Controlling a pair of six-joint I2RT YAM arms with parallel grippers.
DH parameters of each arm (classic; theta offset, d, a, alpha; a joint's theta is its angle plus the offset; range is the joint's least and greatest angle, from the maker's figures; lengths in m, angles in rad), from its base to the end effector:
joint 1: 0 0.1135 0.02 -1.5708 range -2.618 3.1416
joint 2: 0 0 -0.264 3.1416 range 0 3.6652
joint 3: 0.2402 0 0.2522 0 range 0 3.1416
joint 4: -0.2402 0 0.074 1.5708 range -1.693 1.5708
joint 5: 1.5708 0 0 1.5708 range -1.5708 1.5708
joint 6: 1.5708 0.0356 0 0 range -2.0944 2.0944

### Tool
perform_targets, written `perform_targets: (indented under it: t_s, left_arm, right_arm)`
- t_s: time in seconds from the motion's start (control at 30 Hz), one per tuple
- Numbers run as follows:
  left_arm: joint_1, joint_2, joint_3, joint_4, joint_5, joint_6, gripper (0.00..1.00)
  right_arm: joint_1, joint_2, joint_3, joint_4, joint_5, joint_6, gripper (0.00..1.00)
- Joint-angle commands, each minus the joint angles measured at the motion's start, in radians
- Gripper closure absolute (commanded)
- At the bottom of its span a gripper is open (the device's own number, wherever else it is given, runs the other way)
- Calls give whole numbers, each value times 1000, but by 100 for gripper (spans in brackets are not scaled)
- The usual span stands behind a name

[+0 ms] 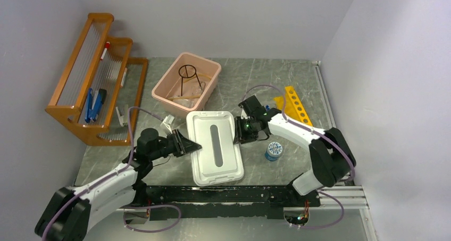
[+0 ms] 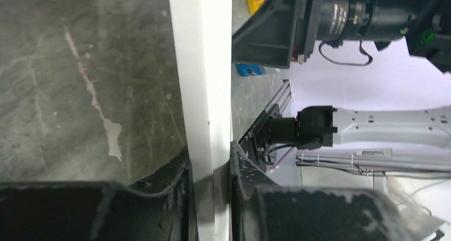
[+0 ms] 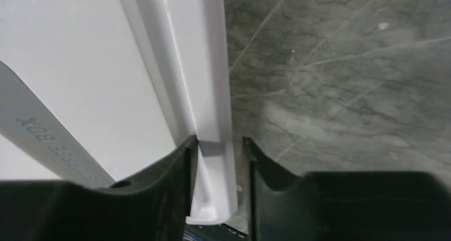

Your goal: Organize the chemistry lab equipment

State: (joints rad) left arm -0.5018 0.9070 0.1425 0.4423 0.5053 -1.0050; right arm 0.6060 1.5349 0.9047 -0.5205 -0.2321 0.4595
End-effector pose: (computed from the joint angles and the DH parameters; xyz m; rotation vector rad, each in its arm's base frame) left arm 0.1455 -0.0995 0.1619 -0.1454 2.1441 -1.4391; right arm 0.2321 0.1708 0.1822 -0.2779 2.8245 0.5921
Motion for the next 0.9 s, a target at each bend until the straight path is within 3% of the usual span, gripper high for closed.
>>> perform_targets:
  t_s: [0.0,0.2,0.3,0.67,0.87]
  left_arm:
    - [-4,-134,3,-106,65,83,95]
    - [-6,-319,93,-349,85,115,95]
    - [-4,-326,218,-419,48,154,95]
    - [26,245,946,-763,95,459,95]
    - [135,406,1192,-770,204,459,95]
  right_arm:
    - [-4,-112,12,-5,55,4,55]
    - [-6,-297,49,-4,132,-7,47]
    - [-6,-376,73,46,156,21,41]
    - [-7,-386,288,86,225,125,37]
    - [-8,-382,327,160,276,141,35]
